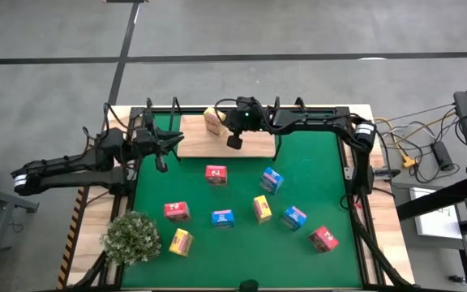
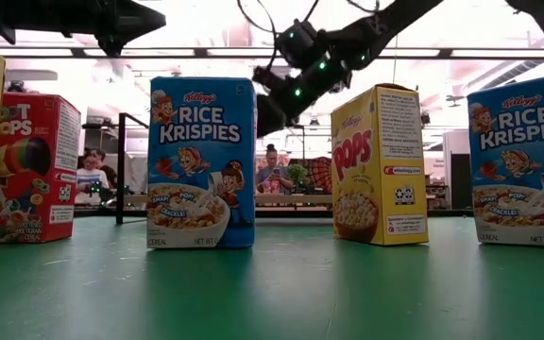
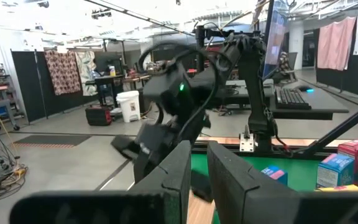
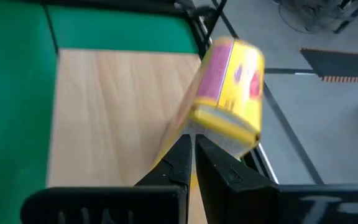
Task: Stack cereal on shelf
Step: Put the top yellow cereal box on the shelf
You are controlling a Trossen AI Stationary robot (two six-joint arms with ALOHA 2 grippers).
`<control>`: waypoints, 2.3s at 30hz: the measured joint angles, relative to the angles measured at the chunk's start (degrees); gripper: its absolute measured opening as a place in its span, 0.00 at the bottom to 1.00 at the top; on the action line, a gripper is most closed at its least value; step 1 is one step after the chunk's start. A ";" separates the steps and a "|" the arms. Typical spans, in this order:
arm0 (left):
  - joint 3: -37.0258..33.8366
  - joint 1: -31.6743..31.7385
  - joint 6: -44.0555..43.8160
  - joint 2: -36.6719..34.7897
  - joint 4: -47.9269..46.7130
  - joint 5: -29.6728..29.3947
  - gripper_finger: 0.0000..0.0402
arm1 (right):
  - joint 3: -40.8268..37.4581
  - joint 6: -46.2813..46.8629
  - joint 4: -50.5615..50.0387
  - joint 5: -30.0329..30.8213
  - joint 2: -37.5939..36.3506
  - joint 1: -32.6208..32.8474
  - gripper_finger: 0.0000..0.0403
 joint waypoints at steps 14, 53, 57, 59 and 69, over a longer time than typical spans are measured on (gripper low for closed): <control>-0.04 0.00 0.50 0.11 -0.98 0.06 0.09 | 3.46 0.24 3.12 3.93 3.10 -0.53 0.03; -0.11 0.00 -0.02 0.11 -1.54 0.08 0.09 | 7.50 7.80 7.71 -6.10 7.12 1.03 0.03; -0.11 0.00 -0.04 0.11 -1.57 0.08 0.09 | 7.48 7.89 10.74 -5.99 8.89 1.01 0.03; -0.11 -0.01 -0.04 0.11 -1.58 0.08 0.09 | 7.38 7.84 10.79 -5.49 9.09 1.01 0.03; -0.11 0.00 -1.02 0.11 -1.63 0.08 0.09 | 7.39 4.85 10.18 1.14 8.76 0.66 0.03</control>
